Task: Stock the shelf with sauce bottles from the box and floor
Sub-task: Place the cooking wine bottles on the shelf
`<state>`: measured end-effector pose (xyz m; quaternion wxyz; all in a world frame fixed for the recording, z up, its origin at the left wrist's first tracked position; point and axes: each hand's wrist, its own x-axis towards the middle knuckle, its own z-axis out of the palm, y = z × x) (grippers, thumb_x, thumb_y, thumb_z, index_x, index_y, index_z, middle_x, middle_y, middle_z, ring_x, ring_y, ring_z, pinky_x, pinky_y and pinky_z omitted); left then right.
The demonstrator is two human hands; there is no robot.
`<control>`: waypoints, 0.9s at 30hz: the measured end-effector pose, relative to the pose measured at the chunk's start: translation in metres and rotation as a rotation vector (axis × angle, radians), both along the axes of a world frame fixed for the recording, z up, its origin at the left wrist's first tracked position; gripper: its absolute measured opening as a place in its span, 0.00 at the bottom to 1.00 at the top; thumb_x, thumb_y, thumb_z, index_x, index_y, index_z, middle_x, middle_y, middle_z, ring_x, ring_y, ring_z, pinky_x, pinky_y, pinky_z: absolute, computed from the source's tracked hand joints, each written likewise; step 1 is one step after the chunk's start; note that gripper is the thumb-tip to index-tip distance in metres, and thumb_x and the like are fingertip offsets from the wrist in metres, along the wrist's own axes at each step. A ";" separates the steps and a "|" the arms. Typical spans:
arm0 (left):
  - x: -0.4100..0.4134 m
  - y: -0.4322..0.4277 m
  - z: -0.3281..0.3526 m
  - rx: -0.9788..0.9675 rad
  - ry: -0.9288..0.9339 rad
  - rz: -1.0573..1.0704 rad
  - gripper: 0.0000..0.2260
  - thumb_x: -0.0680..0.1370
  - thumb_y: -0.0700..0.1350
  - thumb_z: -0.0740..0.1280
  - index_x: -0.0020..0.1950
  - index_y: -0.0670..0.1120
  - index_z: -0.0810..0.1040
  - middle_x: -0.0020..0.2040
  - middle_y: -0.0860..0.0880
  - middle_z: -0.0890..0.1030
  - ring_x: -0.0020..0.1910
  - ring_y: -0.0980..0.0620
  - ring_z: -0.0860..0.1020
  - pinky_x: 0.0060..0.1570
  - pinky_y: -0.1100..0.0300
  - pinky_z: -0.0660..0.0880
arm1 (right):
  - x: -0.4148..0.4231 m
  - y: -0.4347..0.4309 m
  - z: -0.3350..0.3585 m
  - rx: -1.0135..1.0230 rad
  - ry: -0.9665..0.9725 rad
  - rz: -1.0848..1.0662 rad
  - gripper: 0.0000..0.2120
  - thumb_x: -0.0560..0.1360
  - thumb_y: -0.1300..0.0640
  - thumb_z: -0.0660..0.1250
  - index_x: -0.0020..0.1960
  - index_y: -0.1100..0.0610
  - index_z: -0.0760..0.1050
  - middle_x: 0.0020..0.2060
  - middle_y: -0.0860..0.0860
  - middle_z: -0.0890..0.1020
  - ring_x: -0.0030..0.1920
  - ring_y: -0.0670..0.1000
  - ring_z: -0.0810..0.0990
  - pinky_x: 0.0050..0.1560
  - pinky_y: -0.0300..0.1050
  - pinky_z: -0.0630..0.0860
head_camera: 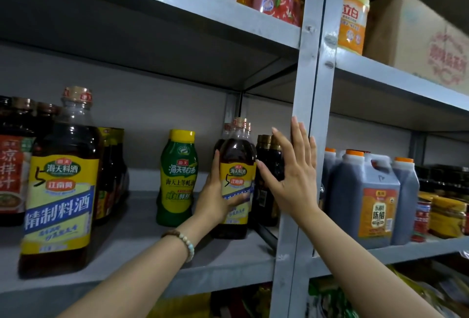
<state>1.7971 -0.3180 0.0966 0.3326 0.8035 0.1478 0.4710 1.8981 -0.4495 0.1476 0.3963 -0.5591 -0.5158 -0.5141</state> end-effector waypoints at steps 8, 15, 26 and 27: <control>0.024 -0.022 -0.005 -0.034 -0.084 0.016 0.51 0.68 0.46 0.76 0.76 0.58 0.40 0.71 0.51 0.68 0.66 0.50 0.71 0.60 0.50 0.73 | 0.000 -0.001 0.000 -0.002 0.001 -0.010 0.30 0.74 0.41 0.61 0.73 0.49 0.60 0.77 0.52 0.51 0.77 0.50 0.46 0.76 0.50 0.41; 0.029 -0.026 -0.009 0.161 -0.011 0.242 0.50 0.69 0.54 0.73 0.76 0.55 0.38 0.75 0.50 0.60 0.65 0.47 0.72 0.51 0.46 0.78 | 0.000 -0.001 0.000 0.004 -0.007 -0.023 0.30 0.75 0.40 0.61 0.73 0.49 0.60 0.76 0.50 0.50 0.77 0.50 0.46 0.76 0.51 0.42; 0.030 -0.001 -0.017 0.170 0.198 0.088 0.62 0.64 0.50 0.79 0.67 0.61 0.23 0.77 0.46 0.50 0.73 0.46 0.61 0.63 0.43 0.71 | 0.001 0.000 -0.002 0.020 -0.010 0.012 0.29 0.75 0.40 0.61 0.72 0.49 0.60 0.76 0.50 0.51 0.77 0.50 0.47 0.76 0.53 0.44; 0.030 -0.001 -0.018 0.173 0.201 0.096 0.62 0.64 0.50 0.78 0.67 0.62 0.23 0.77 0.46 0.51 0.72 0.46 0.63 0.62 0.43 0.71 | 0.001 0.000 -0.002 0.021 -0.009 0.015 0.29 0.75 0.40 0.61 0.72 0.49 0.61 0.76 0.50 0.51 0.77 0.50 0.47 0.76 0.53 0.44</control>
